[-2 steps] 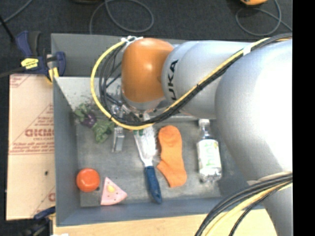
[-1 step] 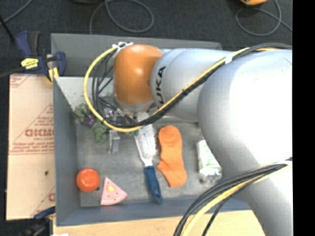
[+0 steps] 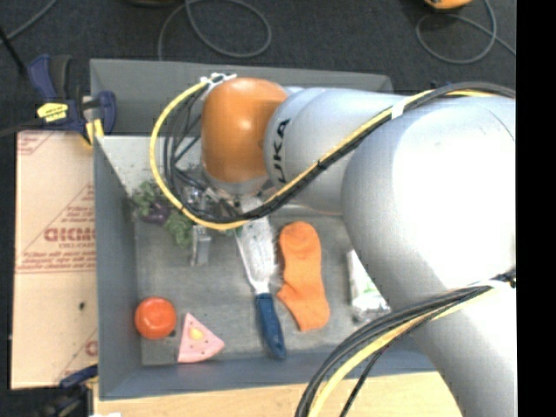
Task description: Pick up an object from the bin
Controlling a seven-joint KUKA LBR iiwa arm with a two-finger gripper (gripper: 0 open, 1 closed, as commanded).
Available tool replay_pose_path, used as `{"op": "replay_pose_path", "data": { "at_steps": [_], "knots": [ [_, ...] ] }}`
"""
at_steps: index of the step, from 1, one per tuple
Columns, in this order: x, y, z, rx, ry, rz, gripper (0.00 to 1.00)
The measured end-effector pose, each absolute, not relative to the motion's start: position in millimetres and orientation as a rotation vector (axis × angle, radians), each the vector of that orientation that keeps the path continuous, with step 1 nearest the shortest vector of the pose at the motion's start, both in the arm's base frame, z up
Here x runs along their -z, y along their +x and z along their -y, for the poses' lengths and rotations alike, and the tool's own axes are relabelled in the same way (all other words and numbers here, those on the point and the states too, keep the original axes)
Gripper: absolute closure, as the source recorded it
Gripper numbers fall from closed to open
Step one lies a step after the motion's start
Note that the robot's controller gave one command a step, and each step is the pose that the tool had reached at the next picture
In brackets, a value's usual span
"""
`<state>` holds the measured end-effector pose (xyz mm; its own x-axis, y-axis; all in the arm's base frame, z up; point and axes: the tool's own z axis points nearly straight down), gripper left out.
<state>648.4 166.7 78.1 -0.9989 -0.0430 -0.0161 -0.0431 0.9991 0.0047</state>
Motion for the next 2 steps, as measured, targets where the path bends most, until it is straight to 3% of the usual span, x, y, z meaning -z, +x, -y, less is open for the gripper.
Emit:
{"op": "replay_pose_path", "data": {
  "at_steps": [1, 2],
  "knots": [
    [-73.8, 652.8, -172.9, -0.010, 0.327, -3.113, 0.00],
    [-83.5, 653.3, -165.2, -0.011, -0.063, -3.108, 1.00]
  ]
}}
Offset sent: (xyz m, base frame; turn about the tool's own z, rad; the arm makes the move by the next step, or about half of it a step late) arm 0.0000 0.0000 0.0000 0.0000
